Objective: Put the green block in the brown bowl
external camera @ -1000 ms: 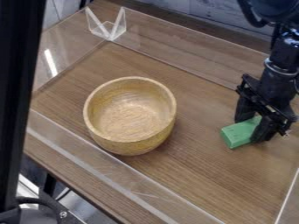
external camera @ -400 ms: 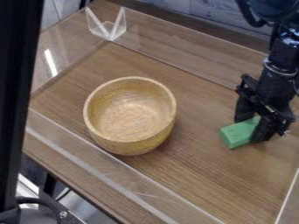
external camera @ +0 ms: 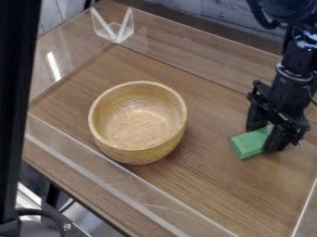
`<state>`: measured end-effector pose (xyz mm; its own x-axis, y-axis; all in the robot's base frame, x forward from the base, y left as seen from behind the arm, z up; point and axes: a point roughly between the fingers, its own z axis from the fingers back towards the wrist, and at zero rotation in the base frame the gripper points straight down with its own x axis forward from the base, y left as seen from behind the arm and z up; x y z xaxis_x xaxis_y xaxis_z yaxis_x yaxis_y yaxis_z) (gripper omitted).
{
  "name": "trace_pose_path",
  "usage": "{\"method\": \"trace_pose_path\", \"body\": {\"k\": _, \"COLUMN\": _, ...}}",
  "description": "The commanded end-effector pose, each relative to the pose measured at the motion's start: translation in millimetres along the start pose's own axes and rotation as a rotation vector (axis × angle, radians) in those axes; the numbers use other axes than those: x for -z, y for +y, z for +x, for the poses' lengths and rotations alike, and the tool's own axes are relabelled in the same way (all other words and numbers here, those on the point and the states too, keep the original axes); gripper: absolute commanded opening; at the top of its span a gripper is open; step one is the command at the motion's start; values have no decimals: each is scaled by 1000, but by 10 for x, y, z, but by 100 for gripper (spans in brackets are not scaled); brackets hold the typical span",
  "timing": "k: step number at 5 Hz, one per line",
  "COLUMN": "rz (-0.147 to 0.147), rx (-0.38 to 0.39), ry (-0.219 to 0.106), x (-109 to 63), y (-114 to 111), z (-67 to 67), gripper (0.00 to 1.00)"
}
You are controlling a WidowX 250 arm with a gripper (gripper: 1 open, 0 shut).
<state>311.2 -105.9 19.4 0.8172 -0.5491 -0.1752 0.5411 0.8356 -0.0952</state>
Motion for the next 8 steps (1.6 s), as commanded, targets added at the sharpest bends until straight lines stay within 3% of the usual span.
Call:
{"method": "trace_pose_path", "body": {"k": 1, "rz": 8, "rx": 2, "ry": -38, "x": -150, "y": 18, "z": -21, "gripper": 0}}
{"method": "trace_pose_path", "body": {"k": 8, "rz": 16, "rx": -19, "ry": -63, "x": -300, "y": 62, "z": -215, "gripper": 0}}
